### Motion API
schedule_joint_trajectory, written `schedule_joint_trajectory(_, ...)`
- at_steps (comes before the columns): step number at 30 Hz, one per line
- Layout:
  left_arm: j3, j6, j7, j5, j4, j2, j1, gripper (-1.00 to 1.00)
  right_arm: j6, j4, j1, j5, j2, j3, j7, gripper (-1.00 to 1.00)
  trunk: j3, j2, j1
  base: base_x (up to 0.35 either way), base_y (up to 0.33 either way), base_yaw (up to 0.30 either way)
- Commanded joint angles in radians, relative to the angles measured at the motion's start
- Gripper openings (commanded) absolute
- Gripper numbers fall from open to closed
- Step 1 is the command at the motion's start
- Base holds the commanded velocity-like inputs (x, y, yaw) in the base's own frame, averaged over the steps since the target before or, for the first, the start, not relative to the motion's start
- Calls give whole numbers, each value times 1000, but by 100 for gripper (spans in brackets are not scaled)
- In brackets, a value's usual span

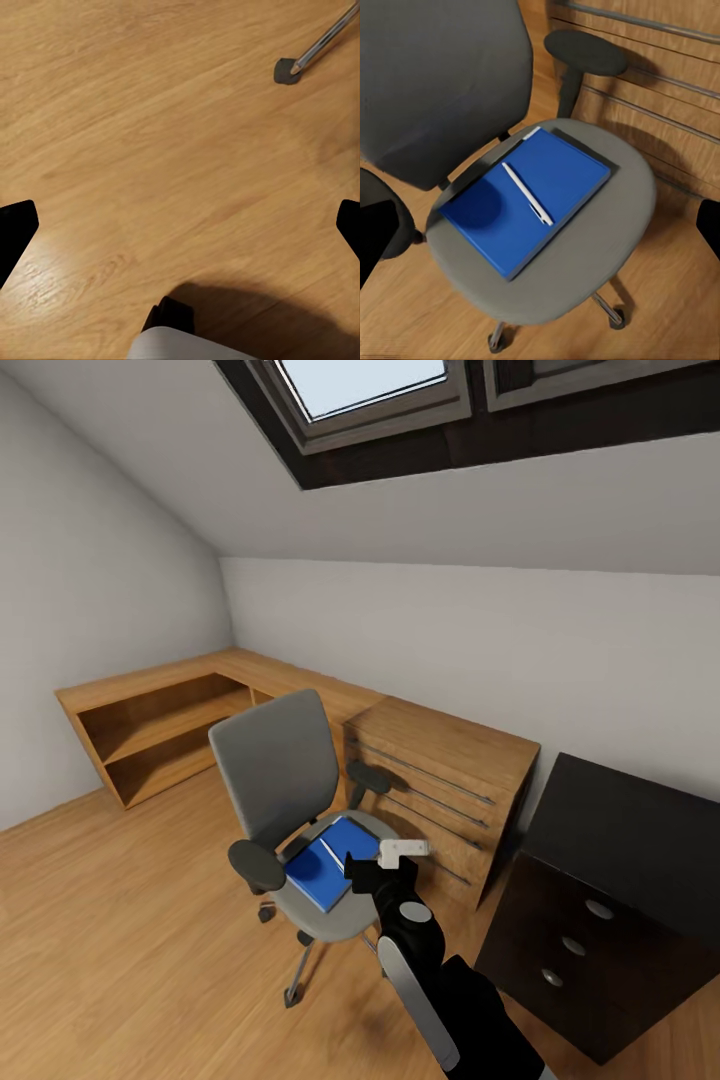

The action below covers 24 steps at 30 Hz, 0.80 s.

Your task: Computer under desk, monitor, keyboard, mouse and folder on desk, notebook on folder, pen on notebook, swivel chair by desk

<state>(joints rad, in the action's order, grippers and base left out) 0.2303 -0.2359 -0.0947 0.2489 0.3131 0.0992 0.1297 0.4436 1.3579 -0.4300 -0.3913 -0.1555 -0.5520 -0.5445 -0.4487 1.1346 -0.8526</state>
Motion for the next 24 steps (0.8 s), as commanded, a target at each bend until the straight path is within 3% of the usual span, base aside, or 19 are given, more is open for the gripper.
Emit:
schedule_joint_trajectory(1,4,-1,-10,10,-1,0,1,100,3,1,-1,-7,0,-7,-9,100,0,1,0,0,0,0)
schedule_joint_trajectory(13,4,-2,-10,11,-2,1,1,100,3,0,-1,-6,1,-29,-10,100,19,1,0,0,0,21)
schedule_joint_trajectory(24,5,-2,-9,12,-2,2,1,100,3,-4,-1,15,-1,-30,-24,100,28,1,0,0,0,214)
